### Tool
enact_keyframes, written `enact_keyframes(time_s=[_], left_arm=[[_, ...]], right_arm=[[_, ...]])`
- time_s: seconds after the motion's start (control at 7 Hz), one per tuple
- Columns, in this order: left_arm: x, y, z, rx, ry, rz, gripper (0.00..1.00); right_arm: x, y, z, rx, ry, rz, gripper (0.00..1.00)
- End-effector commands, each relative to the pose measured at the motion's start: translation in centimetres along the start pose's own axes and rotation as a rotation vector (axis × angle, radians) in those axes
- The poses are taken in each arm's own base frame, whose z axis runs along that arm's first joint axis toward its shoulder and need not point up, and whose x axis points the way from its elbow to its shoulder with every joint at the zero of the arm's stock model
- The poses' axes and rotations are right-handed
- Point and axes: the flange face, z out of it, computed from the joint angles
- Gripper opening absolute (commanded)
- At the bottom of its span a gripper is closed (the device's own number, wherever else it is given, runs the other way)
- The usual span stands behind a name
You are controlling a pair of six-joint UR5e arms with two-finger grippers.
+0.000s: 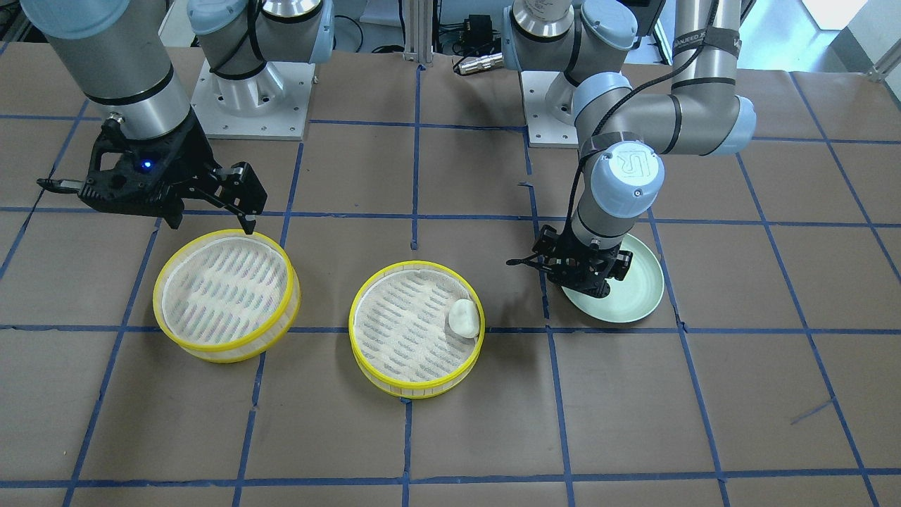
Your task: Stack buns with steamer
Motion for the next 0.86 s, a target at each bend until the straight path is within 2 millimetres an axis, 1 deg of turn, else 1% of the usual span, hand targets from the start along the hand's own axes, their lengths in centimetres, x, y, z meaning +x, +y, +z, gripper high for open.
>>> enact_keyframes(time_s=[0.0,0.14,0.29,0.43,0.57,0.71], left_arm=[[-2.34,1.58,3.01,-0.121,0.009,-0.033,1.00],[-2.76,1.62,3.35,-0.129,0.016,-0.040,0.96],[-2.75,1.34,3.23,-0.118,0.028,-0.040,0.69],[-2.92,1.12,2.87,-0.111,0.025,-0.039,0.13],[-2.96,1.10,2.94,-0.111,0.029,-0.041,0.01],[-3.02,0.97,2.75,-0.106,0.030,-0.039,0.00]], right_arm=[[0.13,0.02,0.01,0.002,0.001,0.001,1.00],[0.13,0.10,-0.30,0.008,0.000,0.000,1.00],[0.00,0.20,-0.01,0.002,0.002,-0.003,1.00],[0.35,0.06,-0.08,0.004,0.007,0.001,1.00],[0.09,0.14,-0.08,0.003,0.004,-0.003,1.00],[-0.23,0.35,0.11,-0.004,0.001,-0.005,1.00]])
